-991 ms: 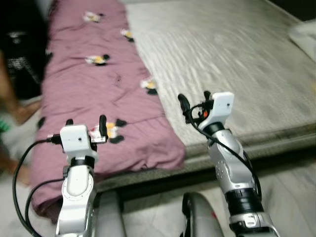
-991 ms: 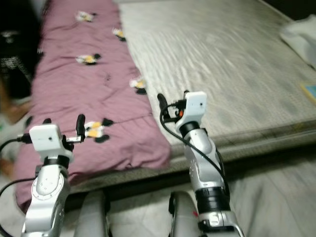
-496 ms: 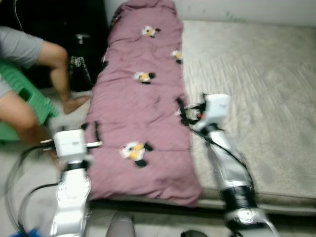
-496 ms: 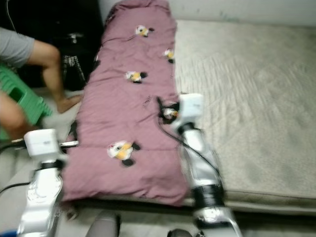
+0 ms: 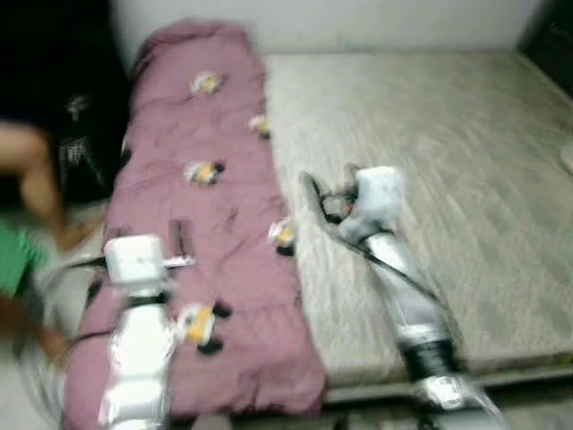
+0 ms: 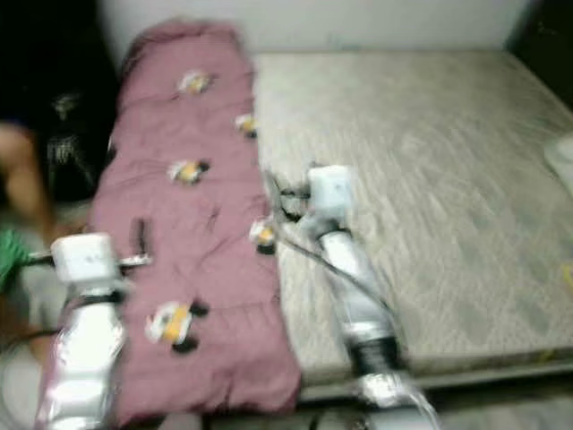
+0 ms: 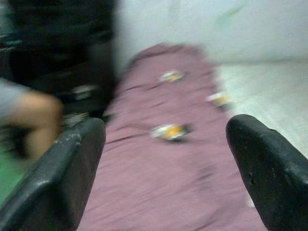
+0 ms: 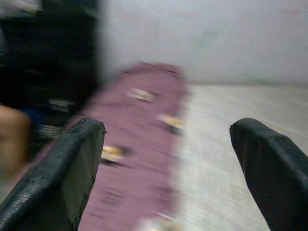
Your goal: Clean up the room
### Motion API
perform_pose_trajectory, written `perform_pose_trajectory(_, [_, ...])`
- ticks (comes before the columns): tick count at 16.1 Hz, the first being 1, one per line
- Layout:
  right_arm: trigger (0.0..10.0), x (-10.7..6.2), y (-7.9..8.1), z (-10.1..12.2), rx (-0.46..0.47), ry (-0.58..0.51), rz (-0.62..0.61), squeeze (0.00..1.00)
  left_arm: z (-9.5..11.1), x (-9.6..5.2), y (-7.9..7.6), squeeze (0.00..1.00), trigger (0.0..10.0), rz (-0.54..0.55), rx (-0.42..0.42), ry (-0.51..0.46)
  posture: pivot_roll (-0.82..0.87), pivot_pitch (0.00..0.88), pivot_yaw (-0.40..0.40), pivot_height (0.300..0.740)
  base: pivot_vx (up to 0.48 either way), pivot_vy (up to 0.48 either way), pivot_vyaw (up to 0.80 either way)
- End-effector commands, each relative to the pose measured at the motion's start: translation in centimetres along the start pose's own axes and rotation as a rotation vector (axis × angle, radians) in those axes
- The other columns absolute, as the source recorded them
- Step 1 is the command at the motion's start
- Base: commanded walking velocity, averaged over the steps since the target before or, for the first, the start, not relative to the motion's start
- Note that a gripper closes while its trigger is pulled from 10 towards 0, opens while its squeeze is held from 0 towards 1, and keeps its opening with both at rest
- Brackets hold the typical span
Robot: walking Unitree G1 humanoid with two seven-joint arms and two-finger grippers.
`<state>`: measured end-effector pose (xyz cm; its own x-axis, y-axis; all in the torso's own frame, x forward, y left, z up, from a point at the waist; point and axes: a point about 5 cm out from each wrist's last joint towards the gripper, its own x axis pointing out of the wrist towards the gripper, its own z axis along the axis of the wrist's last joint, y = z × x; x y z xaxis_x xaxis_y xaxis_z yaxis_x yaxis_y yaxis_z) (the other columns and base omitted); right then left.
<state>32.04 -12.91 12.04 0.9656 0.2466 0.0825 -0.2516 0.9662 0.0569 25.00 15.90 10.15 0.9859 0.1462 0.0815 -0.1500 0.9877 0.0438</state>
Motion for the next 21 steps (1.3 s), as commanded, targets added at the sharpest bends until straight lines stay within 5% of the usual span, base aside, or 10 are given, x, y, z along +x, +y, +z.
perform_pose_trajectory(1, [10.0,0.2,0.6,0.0,0.014,-0.002,0.008,0.00,-0.4,-0.3,0.4,0.00,10.0,0.001,0.030,0.010,-0.01,0.000,-0.001,0.740,0.000,0.000,0.00])
perform_pose_trajectory(7, [10.0,0.3,1.4,-0.1,-0.002,0.003,0.053,0.00,-0.6,-0.5,0.1,0.00,10.0,-0.002,0.012,0.025,-0.02,0.000,0.000,0.740,0.000,0.000,0.00])
perform_pose_trajectory(14, [10.0,0.4,1.5,0.1,-0.011,-0.016,0.072,0.00,-0.7,-0.6,-0.3,0.00,10.0,-0.038,-0.016,0.042,-0.01,0.000,-0.003,0.740,0.000,0.000,0.70])
perform_pose_trajectory(21, [10.0,0.3,2.1,0.0,-0.012,-0.017,0.099,0.00,-0.7,-0.6,0.0,0.00,10.0,-0.021,-0.014,0.045,0.00,0.000,-0.006,0.740,0.000,0.000,0.00])
